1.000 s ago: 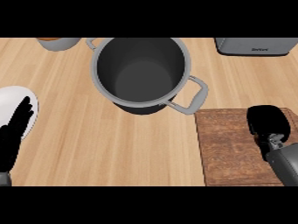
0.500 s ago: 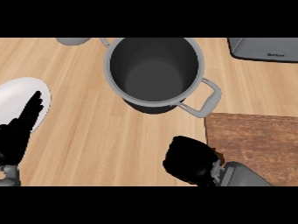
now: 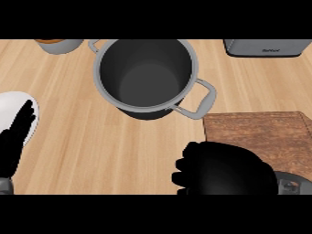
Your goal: Pick the sweet potato from the cutting board and place it in the pot
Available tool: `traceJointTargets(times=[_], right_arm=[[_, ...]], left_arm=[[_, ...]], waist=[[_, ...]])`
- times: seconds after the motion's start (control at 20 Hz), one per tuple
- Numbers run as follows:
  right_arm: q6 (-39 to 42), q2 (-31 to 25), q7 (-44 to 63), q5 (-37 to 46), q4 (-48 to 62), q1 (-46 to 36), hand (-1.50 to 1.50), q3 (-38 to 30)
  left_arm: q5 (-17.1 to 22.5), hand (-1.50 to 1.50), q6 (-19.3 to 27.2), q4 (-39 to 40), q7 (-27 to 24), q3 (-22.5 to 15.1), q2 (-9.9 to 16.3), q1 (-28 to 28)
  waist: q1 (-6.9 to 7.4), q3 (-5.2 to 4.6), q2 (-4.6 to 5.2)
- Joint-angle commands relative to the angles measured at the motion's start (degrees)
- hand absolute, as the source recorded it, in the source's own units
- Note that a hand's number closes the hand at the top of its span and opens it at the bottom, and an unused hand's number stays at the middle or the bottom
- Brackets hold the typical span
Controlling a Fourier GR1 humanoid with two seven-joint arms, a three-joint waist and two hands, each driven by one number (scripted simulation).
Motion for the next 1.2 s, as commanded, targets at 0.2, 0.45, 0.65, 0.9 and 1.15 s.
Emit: traceJointTargets(times=[0.2,0.45,0.65,0.9,1.15], right_arm=[[8.78,5.83,3.72,-19.15,-1.17,-2.84,1.5,-16.06],[11.34,12.12,10.67,-23.21,3.5,-8.15,1.5,-18.69],[11.82,15.93,13.41,-23.41,11.84,-18.76,1.5,-21.45],[7.68,17.72,8.72,-20.82,28.47,-28.72,1.5,-25.01],[1.37,20.75,3.58,-14.62,39.78,-34.22,1.5,-22.73]], left_arm=[[0.18,0.0,-1.1,-0.04,-1.62,0.32,-0.01,1.42],[-1.06,0.0,-0.44,-0.86,2.94,0.01,-0.1,-1.54],[-1.03,0.0,0.36,1.56,-0.88,0.16,-1.96,-1.9],[-0.46,0.0,-1.79,-3.5,1.84,0.46,-0.38,0.76],[-1.37,0.0,-1.5,-2.26,-0.6,0.43,-1.11,1.43]], waist=[[0.17,-0.08,0.06],[0.17,-0.06,0.08],[0.3,-0.09,0.12],[1.06,-0.06,0.26],[0.97,-0.07,0.26]])
